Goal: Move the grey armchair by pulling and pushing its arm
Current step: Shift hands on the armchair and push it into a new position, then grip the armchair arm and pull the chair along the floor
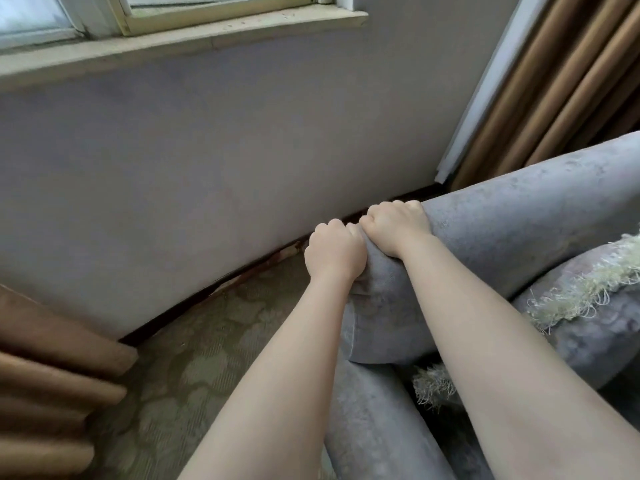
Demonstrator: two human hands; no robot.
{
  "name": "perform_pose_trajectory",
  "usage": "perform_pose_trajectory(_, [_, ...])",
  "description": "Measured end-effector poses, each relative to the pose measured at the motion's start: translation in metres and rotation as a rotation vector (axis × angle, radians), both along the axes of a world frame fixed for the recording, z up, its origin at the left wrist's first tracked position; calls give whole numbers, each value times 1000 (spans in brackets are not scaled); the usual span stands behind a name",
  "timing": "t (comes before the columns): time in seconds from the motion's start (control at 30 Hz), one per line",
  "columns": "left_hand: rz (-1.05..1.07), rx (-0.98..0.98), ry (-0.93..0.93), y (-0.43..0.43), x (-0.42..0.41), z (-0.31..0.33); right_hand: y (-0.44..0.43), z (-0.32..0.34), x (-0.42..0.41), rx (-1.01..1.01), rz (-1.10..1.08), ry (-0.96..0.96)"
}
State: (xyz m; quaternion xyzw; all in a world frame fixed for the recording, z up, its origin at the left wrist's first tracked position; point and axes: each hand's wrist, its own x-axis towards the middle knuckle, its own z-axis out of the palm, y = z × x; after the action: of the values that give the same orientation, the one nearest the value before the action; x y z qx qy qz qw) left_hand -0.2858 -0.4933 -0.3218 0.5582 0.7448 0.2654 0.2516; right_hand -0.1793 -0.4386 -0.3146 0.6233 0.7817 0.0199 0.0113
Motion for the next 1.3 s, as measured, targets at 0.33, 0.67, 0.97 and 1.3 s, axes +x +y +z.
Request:
perform_pose_trajectory(0.33, [-83, -113, 62, 44, -36, -18, 38, -25, -31, -79, -38, 12])
perform_pose_trajectory(0.67, [-828, -414, 318, 102, -73, -7, 47, -7, -20, -255, -182, 302])
perform_pose_trajectory(0.97, [-1091, -134, 565, 210, -61, 40, 101, -10, 45, -7, -1303, 327])
perform_pose_trajectory(1.3, [-1462, 158, 657, 267, 41, 32, 102, -27, 42, 173, -1357, 229])
